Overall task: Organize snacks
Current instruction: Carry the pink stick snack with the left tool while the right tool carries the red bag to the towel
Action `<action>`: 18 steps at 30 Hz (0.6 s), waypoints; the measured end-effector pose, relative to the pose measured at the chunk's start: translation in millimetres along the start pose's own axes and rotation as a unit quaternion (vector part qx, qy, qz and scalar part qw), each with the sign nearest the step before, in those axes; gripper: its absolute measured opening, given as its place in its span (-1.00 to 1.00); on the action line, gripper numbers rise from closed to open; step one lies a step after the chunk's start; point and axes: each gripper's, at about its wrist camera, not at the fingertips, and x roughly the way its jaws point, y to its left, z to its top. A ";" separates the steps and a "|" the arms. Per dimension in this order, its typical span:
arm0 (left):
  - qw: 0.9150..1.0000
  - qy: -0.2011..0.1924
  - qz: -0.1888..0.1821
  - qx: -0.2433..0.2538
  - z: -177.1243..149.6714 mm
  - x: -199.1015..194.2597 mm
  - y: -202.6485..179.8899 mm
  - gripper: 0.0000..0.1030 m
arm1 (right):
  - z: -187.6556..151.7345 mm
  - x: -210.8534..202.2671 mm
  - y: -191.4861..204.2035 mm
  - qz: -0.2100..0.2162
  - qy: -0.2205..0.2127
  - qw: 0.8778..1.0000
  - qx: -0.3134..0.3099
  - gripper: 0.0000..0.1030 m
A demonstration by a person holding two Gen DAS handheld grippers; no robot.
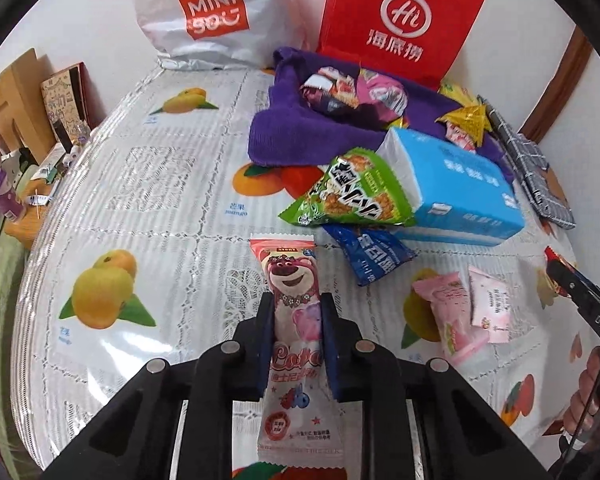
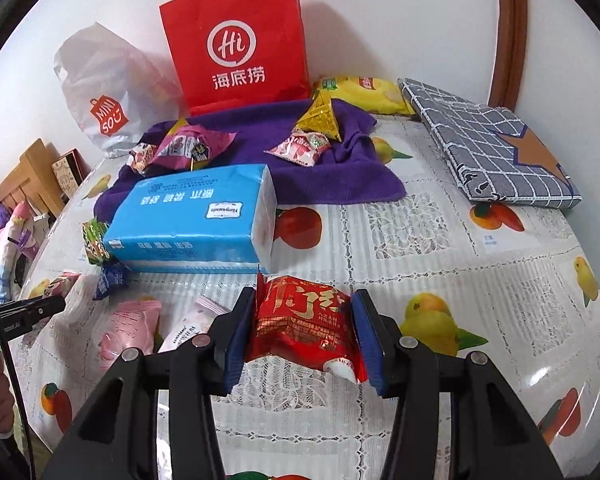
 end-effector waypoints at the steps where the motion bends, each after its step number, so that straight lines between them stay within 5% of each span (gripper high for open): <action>1: 1.000 -0.003 0.000 0.000 -0.3 -4.0 -0.1 -0.60 | 0.0 -1.9 0.3 -0.001 -0.001 1.000 0.000 -0.07; 18: 0.997 -0.048 -0.054 0.017 13.1 -58.4 -26.9 -0.61 | 21.6 -48.0 13.2 0.001 -0.036 0.999 -0.004 -0.07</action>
